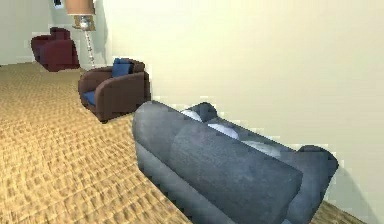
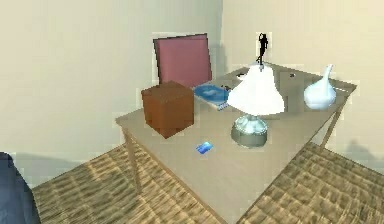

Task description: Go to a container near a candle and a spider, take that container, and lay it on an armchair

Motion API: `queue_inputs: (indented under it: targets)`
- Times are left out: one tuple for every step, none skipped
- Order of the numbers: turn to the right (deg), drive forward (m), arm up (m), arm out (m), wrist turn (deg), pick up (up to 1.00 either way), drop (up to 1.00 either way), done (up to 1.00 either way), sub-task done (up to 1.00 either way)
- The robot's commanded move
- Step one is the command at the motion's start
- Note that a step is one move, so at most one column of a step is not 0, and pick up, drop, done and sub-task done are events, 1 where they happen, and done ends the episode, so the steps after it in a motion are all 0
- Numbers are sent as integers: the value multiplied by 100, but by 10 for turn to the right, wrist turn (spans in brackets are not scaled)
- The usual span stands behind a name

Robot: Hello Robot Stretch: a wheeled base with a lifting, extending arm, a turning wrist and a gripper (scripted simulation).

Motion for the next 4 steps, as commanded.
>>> queue_inputs:
  targets:
    - [450,0,0,0,0,0,0,0,0]
    - [90,0,0,0,0,0,0,0,0]
    - [0,100,0,0,0,0,0,0,0]
    - [60,0,0,0,0,0,0,0,0]
